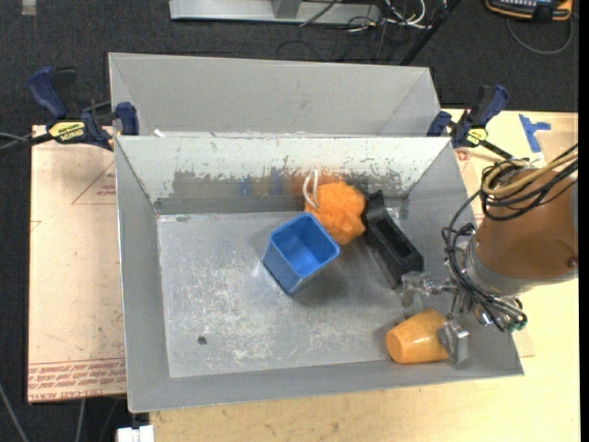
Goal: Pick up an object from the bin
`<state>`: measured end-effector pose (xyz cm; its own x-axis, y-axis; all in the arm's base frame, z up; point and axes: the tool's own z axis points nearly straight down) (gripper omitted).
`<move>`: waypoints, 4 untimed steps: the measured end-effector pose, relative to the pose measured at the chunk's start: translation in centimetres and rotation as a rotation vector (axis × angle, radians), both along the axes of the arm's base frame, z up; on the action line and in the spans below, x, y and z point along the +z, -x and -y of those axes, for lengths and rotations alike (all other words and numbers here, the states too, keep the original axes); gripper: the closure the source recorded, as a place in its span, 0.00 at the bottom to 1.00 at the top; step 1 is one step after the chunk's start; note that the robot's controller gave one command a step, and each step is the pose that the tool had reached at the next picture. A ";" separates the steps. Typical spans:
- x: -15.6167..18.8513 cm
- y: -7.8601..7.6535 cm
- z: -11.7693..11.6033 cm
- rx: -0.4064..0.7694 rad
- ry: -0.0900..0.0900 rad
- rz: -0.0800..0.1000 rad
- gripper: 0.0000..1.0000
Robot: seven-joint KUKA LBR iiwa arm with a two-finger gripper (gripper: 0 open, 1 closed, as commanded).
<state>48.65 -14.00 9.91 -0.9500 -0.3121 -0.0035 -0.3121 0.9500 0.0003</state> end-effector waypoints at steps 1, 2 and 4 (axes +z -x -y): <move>1.8 0.3 0.1 -0.018 0.000 0.003 0.00; -2.3 0.0 -0.5 0.016 0.005 0.024 0.00; -2.5 0.0 0.2 0.147 0.003 0.030 1.00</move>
Offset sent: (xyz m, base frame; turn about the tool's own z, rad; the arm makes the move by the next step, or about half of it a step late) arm -0.0080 0.0064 -0.0291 -0.0171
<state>48.67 -14.17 7.39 -0.8934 -0.4483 -0.0303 -0.4481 0.8939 -0.0143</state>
